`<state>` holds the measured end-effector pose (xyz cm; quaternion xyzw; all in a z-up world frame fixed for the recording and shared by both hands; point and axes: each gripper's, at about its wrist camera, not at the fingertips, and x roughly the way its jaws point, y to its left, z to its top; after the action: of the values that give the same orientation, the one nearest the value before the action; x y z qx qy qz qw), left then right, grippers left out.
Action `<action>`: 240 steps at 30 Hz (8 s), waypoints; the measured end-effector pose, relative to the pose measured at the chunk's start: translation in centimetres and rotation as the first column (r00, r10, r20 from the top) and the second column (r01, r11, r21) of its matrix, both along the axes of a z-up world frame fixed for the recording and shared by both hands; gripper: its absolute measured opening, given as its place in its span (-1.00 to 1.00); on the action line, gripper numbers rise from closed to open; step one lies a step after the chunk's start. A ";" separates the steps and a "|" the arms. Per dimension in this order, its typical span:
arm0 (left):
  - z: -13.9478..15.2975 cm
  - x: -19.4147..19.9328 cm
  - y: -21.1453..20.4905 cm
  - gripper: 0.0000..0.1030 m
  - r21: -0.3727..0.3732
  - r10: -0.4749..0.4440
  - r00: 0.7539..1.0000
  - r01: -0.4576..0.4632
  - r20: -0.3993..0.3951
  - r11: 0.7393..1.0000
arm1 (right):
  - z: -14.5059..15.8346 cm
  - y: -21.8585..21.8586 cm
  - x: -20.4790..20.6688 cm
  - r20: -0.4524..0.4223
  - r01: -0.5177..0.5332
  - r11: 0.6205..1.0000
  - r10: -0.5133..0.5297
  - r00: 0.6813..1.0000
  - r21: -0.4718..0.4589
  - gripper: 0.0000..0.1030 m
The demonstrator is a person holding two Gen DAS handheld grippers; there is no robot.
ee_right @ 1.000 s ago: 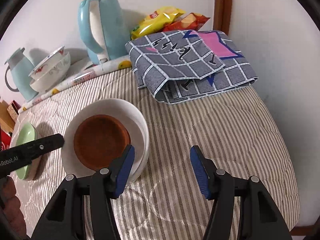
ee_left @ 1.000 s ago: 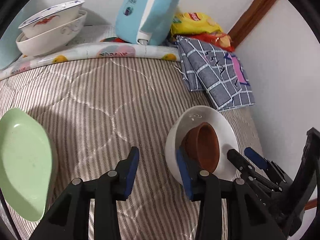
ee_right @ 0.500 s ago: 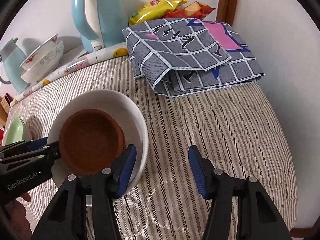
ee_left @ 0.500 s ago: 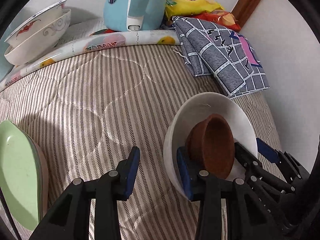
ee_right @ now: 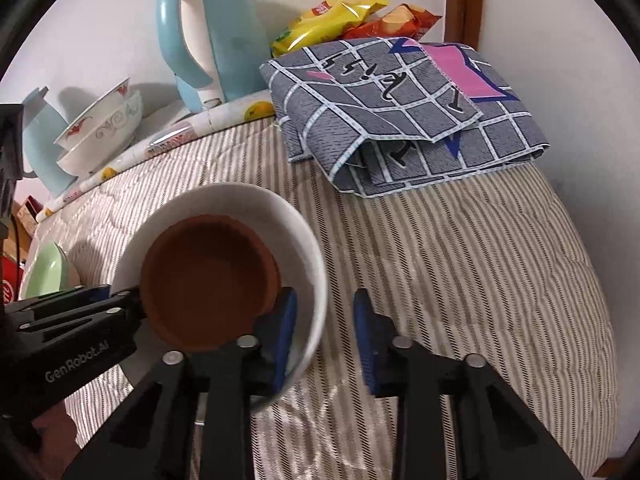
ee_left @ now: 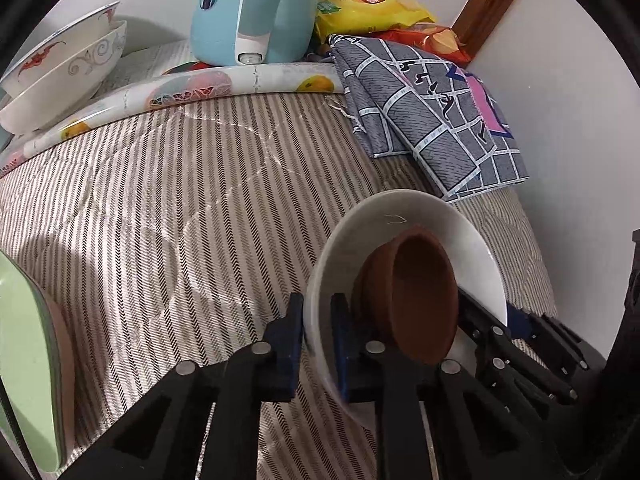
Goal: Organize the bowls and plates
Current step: 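Move both grippers to the white bowl rim and close on it, then hold the white bowl with both grippers and lift it slightly, then carry the white bowl with both grippers toward the light-green plate stack, then lower the white bowl onto the light-green plate with both grippers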
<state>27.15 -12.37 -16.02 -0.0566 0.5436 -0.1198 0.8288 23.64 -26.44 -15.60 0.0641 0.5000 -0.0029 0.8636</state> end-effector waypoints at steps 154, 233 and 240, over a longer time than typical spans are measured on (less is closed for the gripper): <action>10.3 -8.9 20.6 -0.80 -0.024 0.162 0.972 -0.160 0.167 0.987 | 10.1 19.0 -6.3 0.180 -0.108 0.992 0.096 0.979 0.059 -0.76; 1.2 -4.0 28.4 -0.76 -0.041 0.250 0.968 -0.249 0.016 0.968 | 1.1 26.1 0.4 0.007 -0.227 0.969 0.228 0.974 0.095 -0.73; 1.2 -4.0 28.4 -0.73 -0.041 0.242 0.970 -0.242 0.009 0.969 | 1.4 25.9 0.3 0.010 -0.238 0.968 0.238 0.971 0.080 -0.67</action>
<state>23.19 16.05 -14.82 -0.1380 0.5244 -0.0289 0.8397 23.98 -0.59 -14.19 0.0387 0.5037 0.1210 0.8545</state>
